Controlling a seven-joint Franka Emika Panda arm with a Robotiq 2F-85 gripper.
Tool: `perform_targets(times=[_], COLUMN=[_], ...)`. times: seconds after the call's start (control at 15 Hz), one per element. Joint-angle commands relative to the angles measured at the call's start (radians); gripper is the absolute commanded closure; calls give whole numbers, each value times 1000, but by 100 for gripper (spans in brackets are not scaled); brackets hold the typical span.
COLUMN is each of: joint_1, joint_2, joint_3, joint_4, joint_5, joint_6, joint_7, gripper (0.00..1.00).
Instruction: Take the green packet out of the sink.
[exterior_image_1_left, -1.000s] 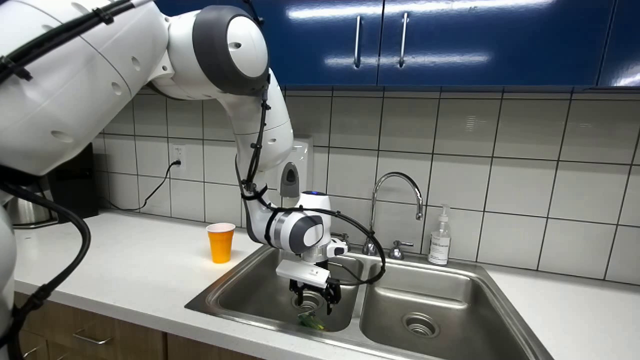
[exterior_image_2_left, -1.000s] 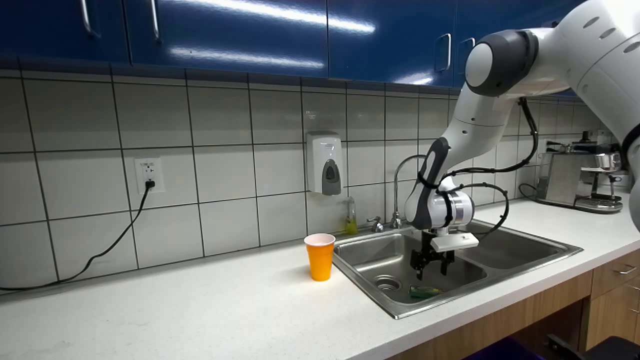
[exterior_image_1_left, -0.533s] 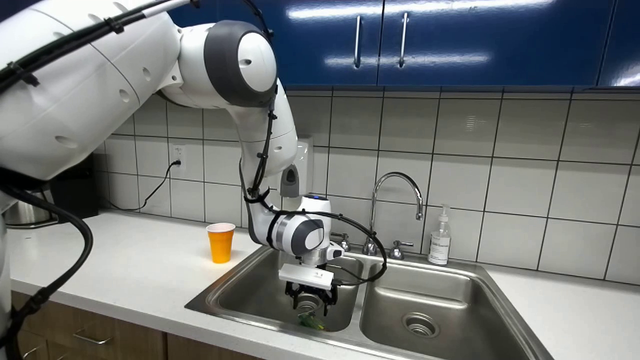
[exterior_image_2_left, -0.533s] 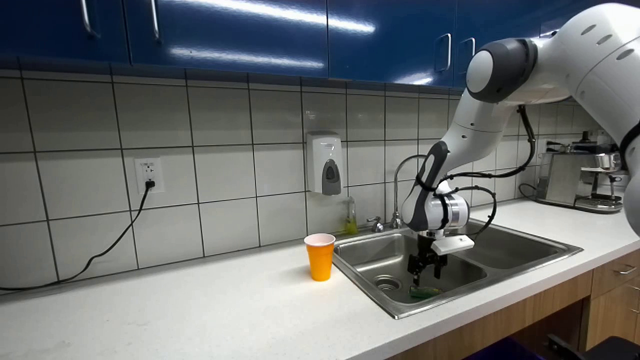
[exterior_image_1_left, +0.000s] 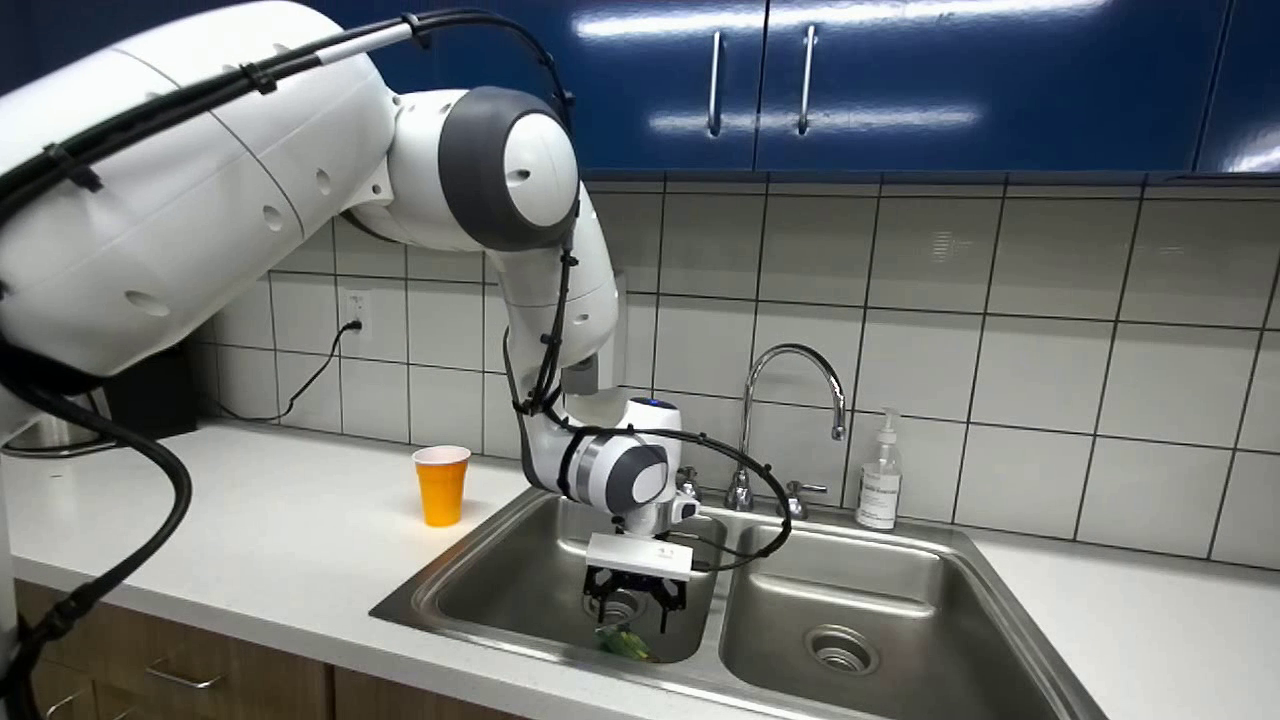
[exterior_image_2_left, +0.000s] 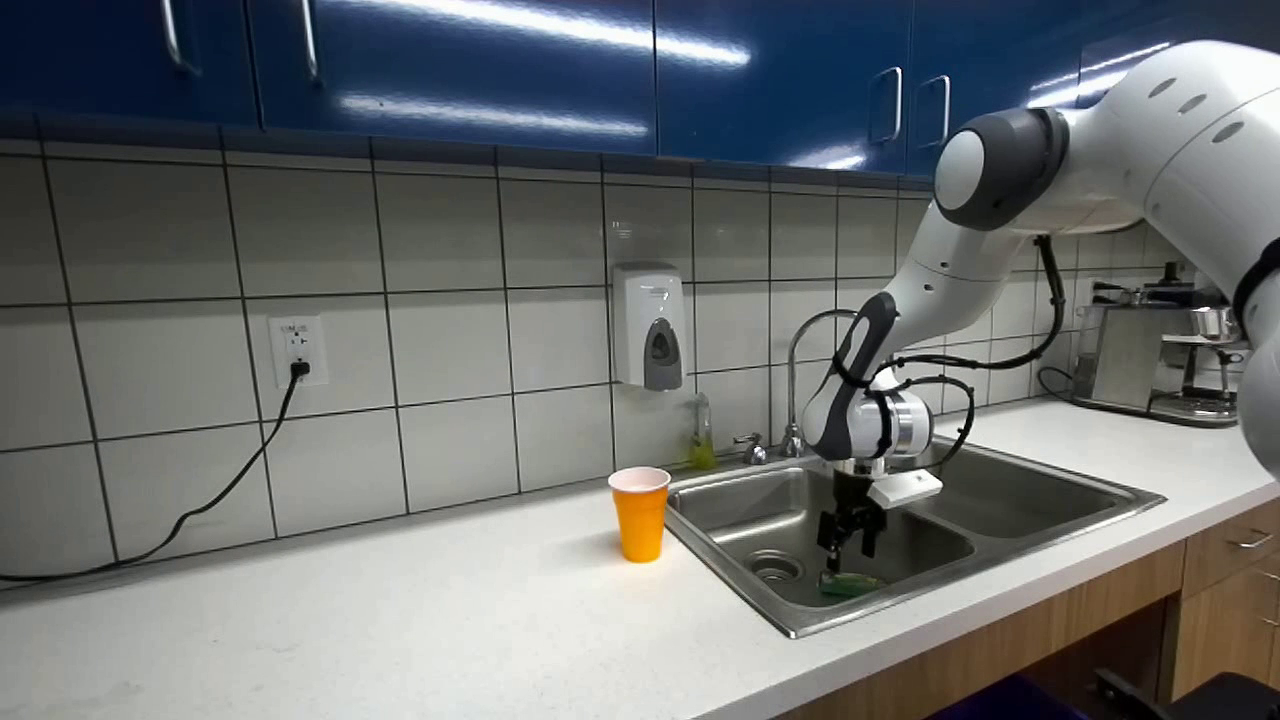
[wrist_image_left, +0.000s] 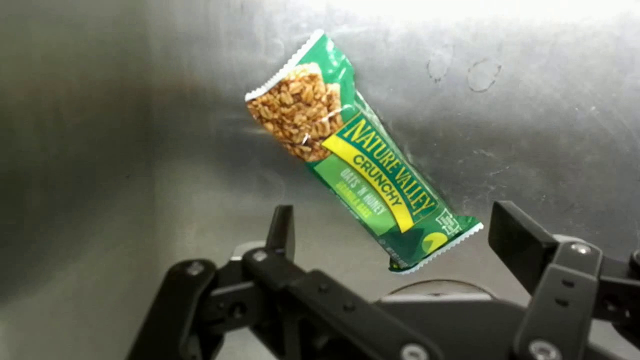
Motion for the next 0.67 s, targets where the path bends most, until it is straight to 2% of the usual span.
perform_targets(times=[0.0,0.6], joint_1=[-27,-23], joint_2=[38,52], joint_3=[16,-3], joint_4=[82,120], joint_5=[-43,-65], joint_6=[-75,-148], joint_7=[-68,-174], gripper=[0,0])
